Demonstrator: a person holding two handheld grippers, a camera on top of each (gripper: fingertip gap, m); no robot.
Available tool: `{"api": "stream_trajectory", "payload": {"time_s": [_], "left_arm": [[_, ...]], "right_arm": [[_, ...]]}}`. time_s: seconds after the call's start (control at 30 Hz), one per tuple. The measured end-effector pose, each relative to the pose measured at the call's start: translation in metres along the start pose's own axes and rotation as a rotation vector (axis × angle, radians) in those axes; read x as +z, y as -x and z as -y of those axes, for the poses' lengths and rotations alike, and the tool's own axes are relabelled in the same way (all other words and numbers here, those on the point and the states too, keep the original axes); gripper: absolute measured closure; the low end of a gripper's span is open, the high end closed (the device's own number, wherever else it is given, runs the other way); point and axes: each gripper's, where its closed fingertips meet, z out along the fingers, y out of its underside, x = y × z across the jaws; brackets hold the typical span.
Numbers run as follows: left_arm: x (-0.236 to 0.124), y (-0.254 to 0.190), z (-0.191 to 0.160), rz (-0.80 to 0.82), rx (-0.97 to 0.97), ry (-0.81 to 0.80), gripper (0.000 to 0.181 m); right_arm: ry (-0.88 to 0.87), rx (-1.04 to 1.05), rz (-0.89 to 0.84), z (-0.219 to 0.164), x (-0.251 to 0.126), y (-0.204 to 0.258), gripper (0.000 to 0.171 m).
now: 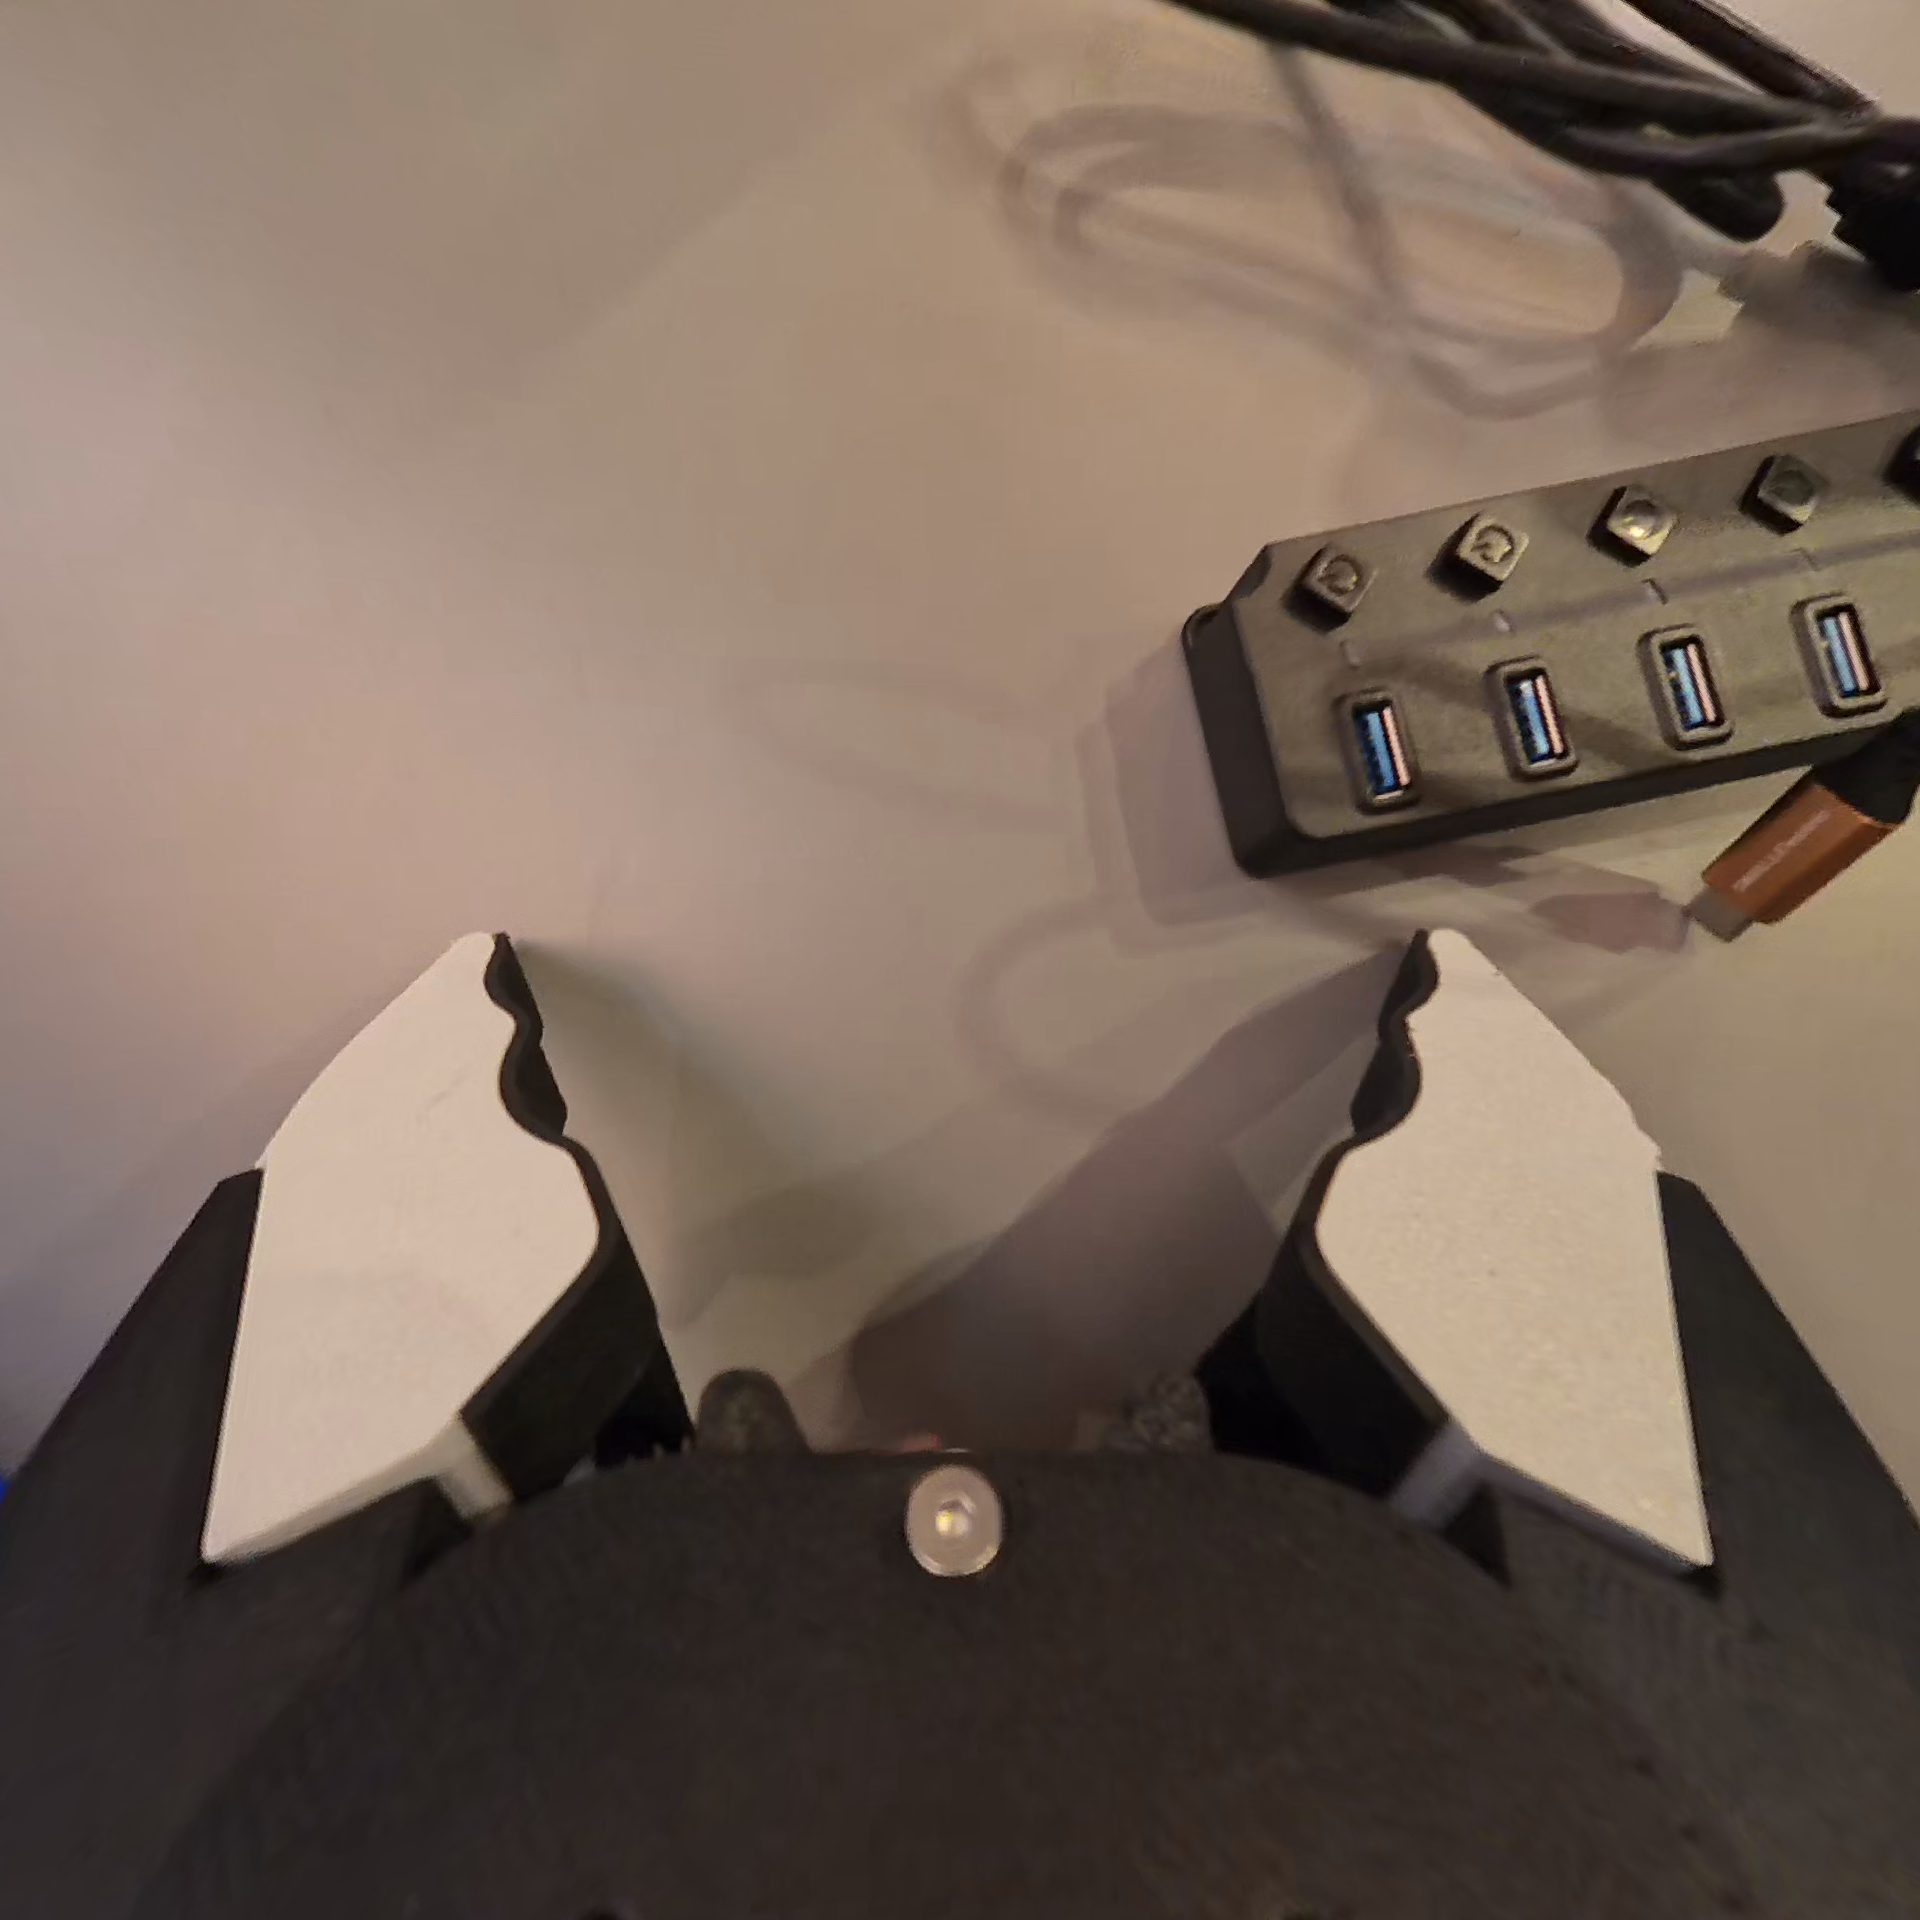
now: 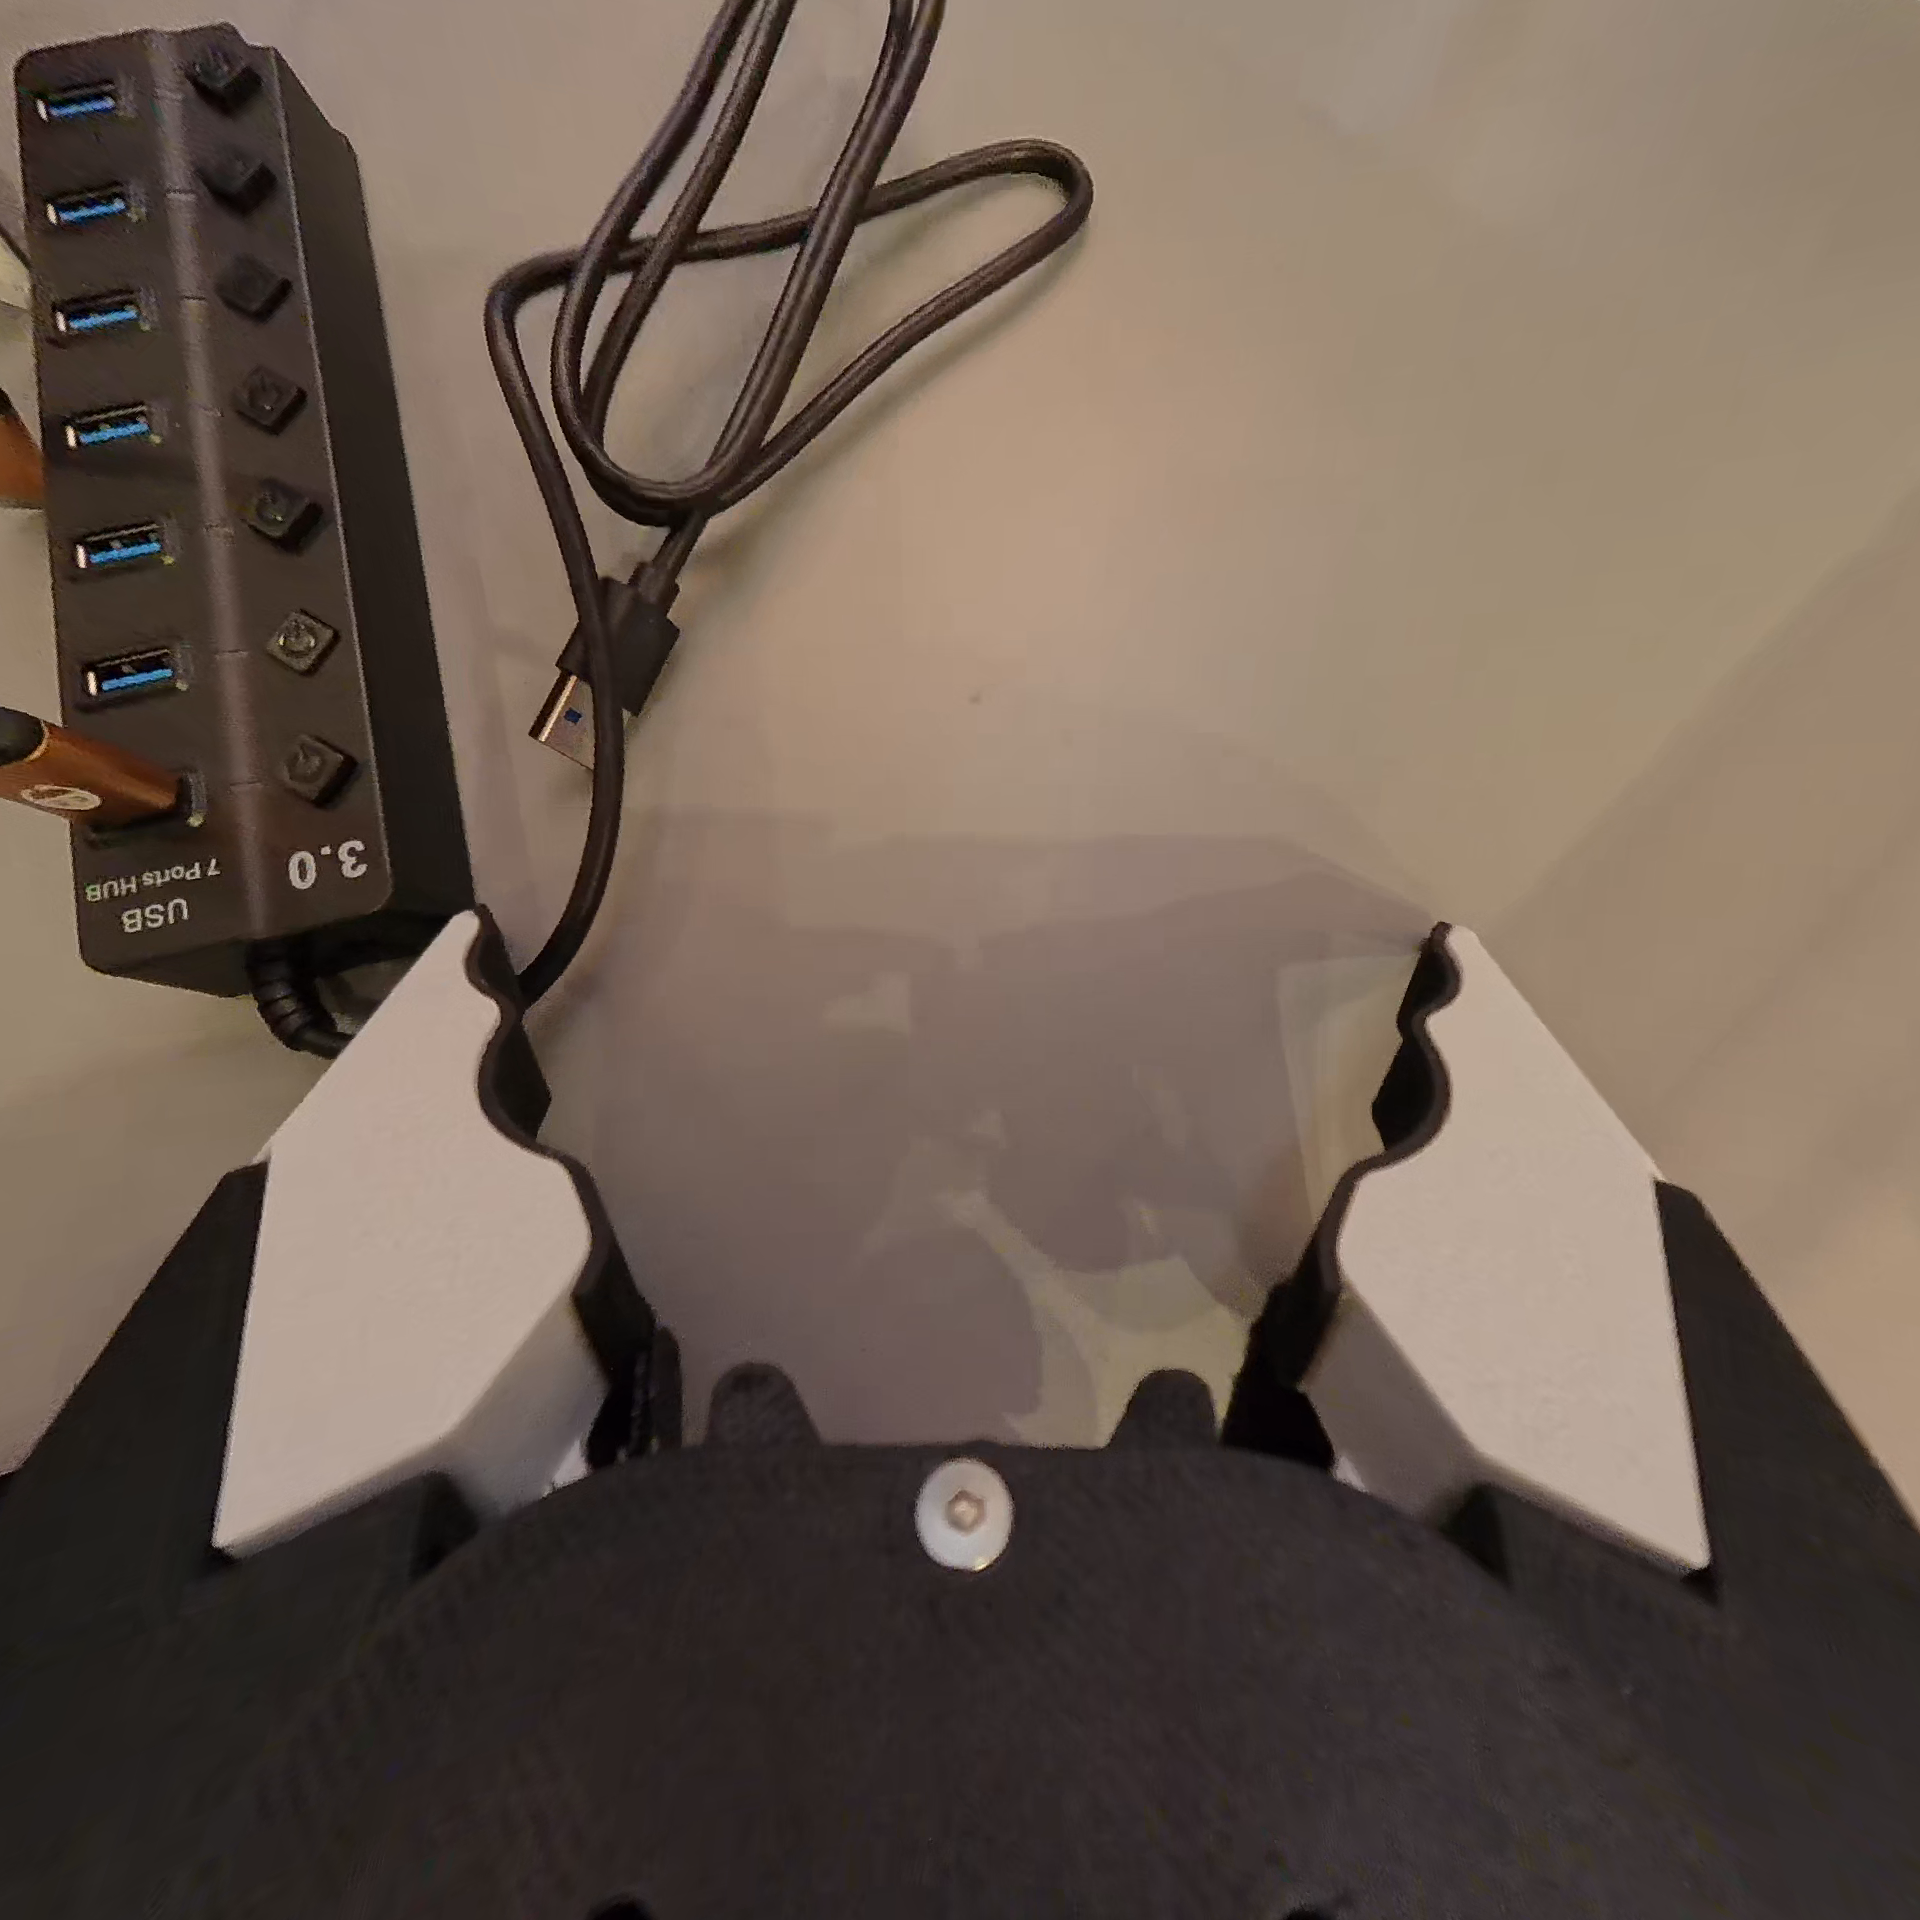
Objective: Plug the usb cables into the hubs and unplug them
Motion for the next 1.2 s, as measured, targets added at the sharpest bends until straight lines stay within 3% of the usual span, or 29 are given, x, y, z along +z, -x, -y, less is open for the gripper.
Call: {"api": "stream_trajectory", "payload": {"time_s": [0.57, 0.73, 0.8, 0.87, 0.93, 0.97, 1.0, 1.07, 1.1, 1.17, 1.2], "left_arm": [[0.016, 0.001, 0.019, -0.009, 0.008, 0.033, 0.035], [0.020, 0.005, 0.030, 0.010, -0.016, 0.008, 0.050], [0.022, 0.012, 0.036, 0.028, -0.046, -0.005, 0.059], [0.023, 0.017, 0.042, 0.018, -0.062, -0.027, 0.070], [0.022, 0.019, 0.053, -0.051, -0.121, -0.081, 0.102], [0.020, 0.019, 0.057, -0.091, -0.142, -0.093, 0.115], [0.015, 0.019, 0.065, -0.122, -0.147, -0.142, 0.136], [0.003, 0.026, 0.081, -0.112, -0.140, -0.202, 0.156], [-0.008, 0.027, 0.097, -0.128, -0.137, -0.280, 0.173], [-0.032, 0.030, 0.130, -0.147, -0.135, -0.419, 0.181], [-0.047, 0.032, 0.150, -0.152, -0.121, -0.518, 0.181]], "right_arm": [[0.006, 0.034, 0.014, 0.015, 0.011, -0.003, 0.014], [-0.019, 0.064, 0.064, 0.028, 0.016, -0.003, 0.012], [-0.060, 0.100, 0.089, 0.038, 0.017, -0.008, 0.023], [-0.111, 0.161, 0.140, 0.048, 0.016, -0.012, 0.052], [-0.146, 0.175, 0.177, 0.058, 0.015, -0.016, 0.059], [-0.178, 0.144, 0.184, 0.065, 0.010, -0.018, 0.072], [-0.206, 0.104, 0.202, 0.075, 0.002, -0.016, 0.102], [-0.271, 0.055, 0.189, 0.099, -0.017, -0.021, 0.119], [-0.321, 0.031, 0.188, 0.115, -0.029, -0.024, 0.140], [-0.455, 0.001, 0.221, 0.152, -0.057, -0.026, 0.166], [-0.522, -0.024, 0.236, 0.171, -0.070, -0.027, 0.171]]}}
